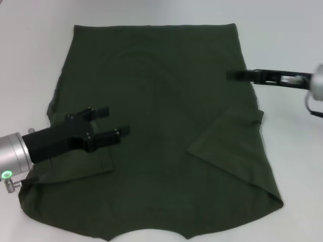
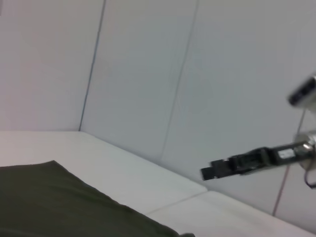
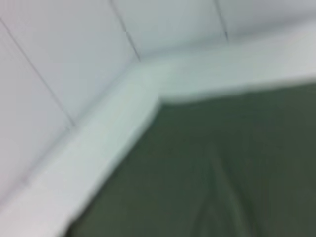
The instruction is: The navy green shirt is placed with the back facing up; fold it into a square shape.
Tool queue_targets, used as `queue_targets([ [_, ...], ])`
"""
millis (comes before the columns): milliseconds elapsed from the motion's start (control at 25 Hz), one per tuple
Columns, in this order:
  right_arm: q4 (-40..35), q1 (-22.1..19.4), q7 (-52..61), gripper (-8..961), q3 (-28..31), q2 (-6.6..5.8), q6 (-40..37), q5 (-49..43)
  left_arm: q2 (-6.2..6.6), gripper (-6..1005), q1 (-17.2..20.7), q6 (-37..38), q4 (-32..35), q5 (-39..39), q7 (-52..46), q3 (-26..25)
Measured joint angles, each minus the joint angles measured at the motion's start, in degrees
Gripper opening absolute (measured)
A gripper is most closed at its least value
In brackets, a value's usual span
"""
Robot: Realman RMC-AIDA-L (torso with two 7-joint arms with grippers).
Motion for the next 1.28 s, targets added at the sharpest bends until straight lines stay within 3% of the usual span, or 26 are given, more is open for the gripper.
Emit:
queue_targets([
  [160, 0.43, -6.60, -14.37, 773, 1.07, 0.82, -4.89, 13.74, 0.13, 934, -0.09, -0.09, 0.08, -0.83, -1.57, -0.44],
  [280, 0.47, -10.44, -21.51, 790, 1.09, 1.18, -10.77, 18.32, 0.14, 933, -0.10, 0.01, 0.08, -1.12, -2.04, -0.42],
  [640, -0.12, -15.20, -28.27, 788, 0.30, -0.75, -28.17, 10.69, 1.26, 933, 0.43, 2.09, 0.86, 2.16, -6.37, -0.34],
  [880, -0.15, -15.53, -28.39, 788, 0.32, -1.03, -30.35, 6.72, 1.80, 934, 0.59, 5.43, 8.63, 7.35, -23.59, -0.46],
  [1080, -0.19, -15.87, -28.65, 788, 0.15, -0.93, -31.36, 6.25, 4.31, 934, -0.23, 10.17, 14.45, 12.61, -39.00, -1.32],
  [1280, -0.33, -15.27, -28.86, 787, -0.08, -1.03, -34.04, 3.53, 6.50, 933, -0.37, 17.35, 16.78, 17.47, -49.68, -7.76],
])
